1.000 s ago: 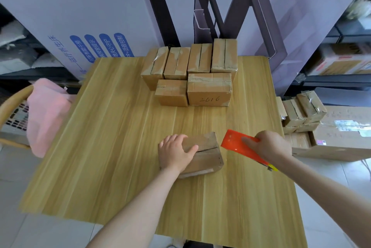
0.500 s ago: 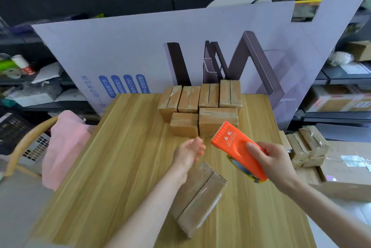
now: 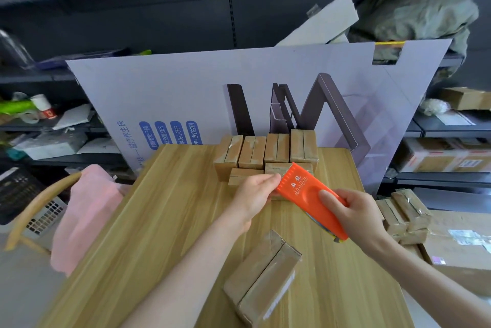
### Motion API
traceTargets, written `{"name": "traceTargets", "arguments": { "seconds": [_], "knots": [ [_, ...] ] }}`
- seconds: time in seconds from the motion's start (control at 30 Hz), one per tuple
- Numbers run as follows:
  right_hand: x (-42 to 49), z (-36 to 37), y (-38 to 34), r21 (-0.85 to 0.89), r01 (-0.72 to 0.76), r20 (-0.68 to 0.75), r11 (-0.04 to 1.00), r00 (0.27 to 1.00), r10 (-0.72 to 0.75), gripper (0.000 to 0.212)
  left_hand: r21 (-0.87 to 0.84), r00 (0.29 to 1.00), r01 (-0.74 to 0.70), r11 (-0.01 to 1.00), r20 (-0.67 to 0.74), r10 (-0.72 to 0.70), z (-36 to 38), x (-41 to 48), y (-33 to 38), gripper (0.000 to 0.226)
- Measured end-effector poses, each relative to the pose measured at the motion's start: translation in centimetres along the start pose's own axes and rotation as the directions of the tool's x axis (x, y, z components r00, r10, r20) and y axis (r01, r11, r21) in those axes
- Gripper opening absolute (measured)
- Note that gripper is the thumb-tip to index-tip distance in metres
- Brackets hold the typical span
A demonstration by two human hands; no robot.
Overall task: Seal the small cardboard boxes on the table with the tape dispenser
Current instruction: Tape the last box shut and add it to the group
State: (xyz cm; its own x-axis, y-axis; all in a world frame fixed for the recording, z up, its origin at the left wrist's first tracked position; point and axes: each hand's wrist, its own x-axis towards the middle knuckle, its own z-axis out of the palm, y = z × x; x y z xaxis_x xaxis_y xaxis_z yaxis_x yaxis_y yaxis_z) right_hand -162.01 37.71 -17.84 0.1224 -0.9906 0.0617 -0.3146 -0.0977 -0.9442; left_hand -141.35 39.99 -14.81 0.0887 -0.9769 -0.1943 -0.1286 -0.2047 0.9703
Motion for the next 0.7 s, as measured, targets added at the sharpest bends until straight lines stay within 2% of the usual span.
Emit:
{"name": "traceTargets", "arguments": {
  "seconds": [0.07,0.2,0.43,0.5,0.63,0.7],
  "knots": [
    [-0.2,0.0,-0.3,0.011,0.009,0.0,1.0,1.0,-0.009,0.029,-0.056,0.999,0.027,0.998,-0.028,-0.029,0.0,-0.1,0.1,0.029],
    [-0.7,-0.1,-0.8,0.014,0.026,0.001,1.0,1.0,-0.026,0.021,-0.271,0.983,0.153,0.95,-0.056,-0.174,-0.6,0.3,0.4,0.02],
    [-1.2,0.7,-1.3,-0.062,0.034,0.021,0.997,0.999,-0.033,0.019,-0.299,0.95,0.206,0.932,-0.166,-0.263,-0.7,1.4,0.2,0.008],
    [-1.4,0.9,-1.7,-0.116,0.028,0.032,0.993,0.999,-0.024,0.019,-0.278,0.94,0.197,0.94,-0.22,-0.262,-0.8,2.0,0.0,0.013],
    [-1.6,1.5,-2.5,-0.256,0.026,0.043,0.966,0.999,-0.016,0.034,-0.204,0.921,0.196,0.959,-0.298,-0.252,-1.2,2.9,-0.5,0.029],
    [-1.7,1.1,-2.4,-0.302,0.01,0.039,0.953,0.999,0.002,0.035,-0.196,0.906,0.191,0.962,-0.343,-0.249,-2.0,3.3,-0.8,0.028]
  ]
}}
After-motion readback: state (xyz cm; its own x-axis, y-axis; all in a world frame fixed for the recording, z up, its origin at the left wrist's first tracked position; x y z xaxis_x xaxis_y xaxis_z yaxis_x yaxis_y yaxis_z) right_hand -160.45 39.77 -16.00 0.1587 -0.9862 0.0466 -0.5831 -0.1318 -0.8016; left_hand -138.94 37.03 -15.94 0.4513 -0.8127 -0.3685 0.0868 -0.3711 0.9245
